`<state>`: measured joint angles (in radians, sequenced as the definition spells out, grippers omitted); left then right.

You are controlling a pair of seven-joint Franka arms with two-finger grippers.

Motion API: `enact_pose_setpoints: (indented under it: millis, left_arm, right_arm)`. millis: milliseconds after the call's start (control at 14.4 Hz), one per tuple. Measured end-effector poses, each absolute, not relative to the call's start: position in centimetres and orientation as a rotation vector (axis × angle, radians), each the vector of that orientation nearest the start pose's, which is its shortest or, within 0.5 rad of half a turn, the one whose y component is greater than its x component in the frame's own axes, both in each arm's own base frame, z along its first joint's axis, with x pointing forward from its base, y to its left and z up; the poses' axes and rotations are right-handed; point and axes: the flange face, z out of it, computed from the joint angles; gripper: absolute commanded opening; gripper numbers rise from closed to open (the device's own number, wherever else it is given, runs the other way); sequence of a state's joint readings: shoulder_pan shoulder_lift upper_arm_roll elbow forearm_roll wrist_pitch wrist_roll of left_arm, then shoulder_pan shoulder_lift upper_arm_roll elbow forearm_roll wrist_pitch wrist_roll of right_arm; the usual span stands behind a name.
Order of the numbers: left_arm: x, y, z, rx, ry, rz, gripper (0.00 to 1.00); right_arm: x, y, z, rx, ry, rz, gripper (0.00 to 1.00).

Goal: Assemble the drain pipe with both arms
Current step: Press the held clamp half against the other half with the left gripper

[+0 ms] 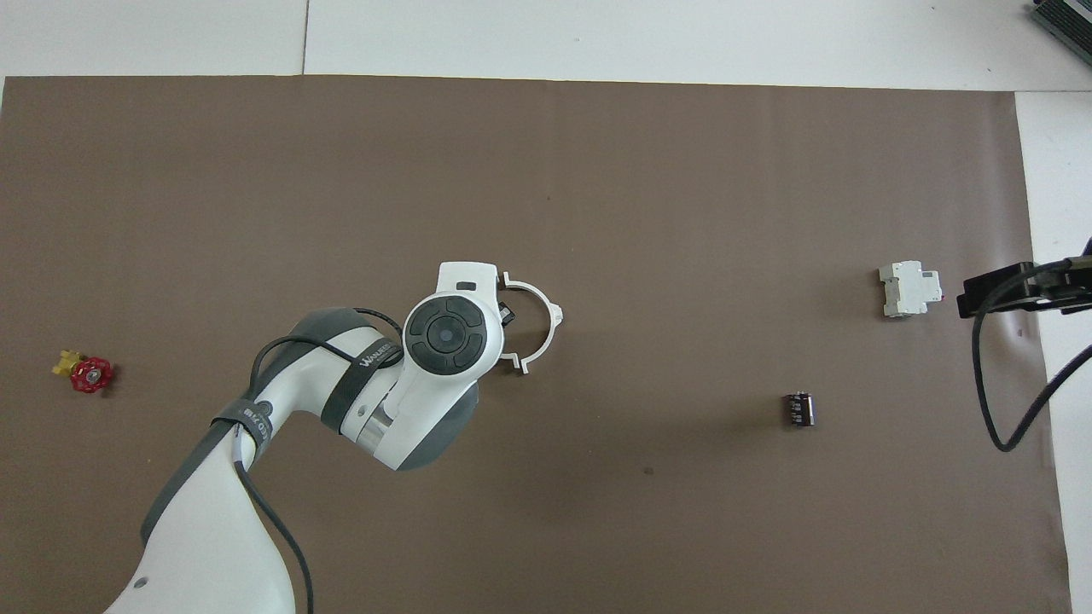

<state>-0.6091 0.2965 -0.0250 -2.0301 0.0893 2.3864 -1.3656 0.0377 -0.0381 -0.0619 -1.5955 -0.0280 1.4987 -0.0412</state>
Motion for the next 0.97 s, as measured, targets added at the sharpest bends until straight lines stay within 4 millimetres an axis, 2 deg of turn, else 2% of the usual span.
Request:
enact_pose_setpoints:
  millis: [969]
  left_arm:
    - [47.65,-36.29,30.16,-2.988,-1.004,-0.117,0.0]
  right_arm:
    - [53.46,-1.68,62.75,-3.164,-0.025,0.094,1.0]
